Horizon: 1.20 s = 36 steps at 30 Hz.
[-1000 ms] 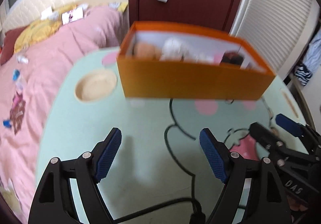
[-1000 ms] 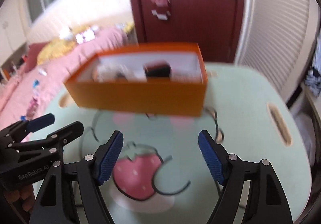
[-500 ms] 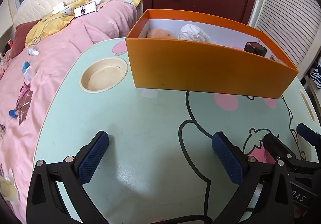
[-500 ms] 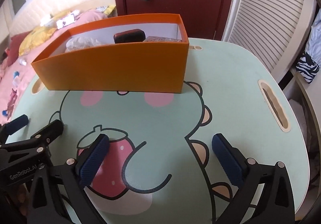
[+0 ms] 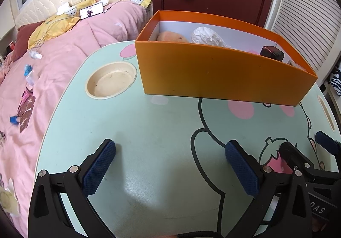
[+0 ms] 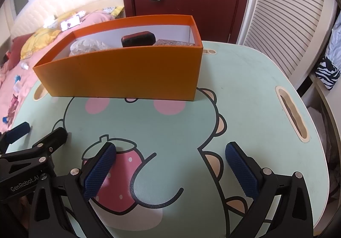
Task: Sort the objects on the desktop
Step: 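Withdraw both open grippers from the orange box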
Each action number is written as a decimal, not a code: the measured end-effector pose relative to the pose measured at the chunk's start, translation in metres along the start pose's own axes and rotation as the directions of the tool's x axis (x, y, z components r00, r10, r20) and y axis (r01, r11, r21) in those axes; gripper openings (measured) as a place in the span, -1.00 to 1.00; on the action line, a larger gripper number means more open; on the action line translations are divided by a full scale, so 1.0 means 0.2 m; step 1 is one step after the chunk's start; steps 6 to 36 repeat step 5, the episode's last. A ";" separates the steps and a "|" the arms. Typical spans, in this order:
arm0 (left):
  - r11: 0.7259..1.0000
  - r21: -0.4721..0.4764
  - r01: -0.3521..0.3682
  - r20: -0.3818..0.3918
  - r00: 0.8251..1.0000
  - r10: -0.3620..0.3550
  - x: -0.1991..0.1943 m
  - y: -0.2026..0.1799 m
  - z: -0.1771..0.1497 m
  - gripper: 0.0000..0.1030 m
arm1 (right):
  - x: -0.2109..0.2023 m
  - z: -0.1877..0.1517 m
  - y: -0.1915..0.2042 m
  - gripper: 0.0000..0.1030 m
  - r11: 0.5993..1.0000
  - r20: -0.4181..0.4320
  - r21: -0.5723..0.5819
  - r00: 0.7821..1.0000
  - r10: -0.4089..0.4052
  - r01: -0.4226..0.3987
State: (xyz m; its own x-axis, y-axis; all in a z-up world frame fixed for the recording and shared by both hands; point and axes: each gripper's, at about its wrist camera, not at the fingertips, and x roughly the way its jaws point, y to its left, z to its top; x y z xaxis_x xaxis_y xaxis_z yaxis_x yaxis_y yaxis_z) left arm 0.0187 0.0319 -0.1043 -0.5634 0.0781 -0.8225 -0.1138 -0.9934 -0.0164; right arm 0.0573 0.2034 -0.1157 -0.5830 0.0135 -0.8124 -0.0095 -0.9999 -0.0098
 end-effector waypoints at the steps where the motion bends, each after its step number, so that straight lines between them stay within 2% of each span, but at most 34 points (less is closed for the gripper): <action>1: 1.000 0.000 0.000 0.000 1.000 0.000 0.00 0.00 0.00 0.99 | 0.00 0.00 0.00 0.99 1.000 0.000 0.000 1.000 0.000 0.000; 36: 1.000 -0.006 -0.007 0.004 1.000 0.008 0.00 0.00 -0.01 0.99 | 0.00 0.01 0.00 0.99 1.000 0.001 -0.001 1.000 0.000 0.000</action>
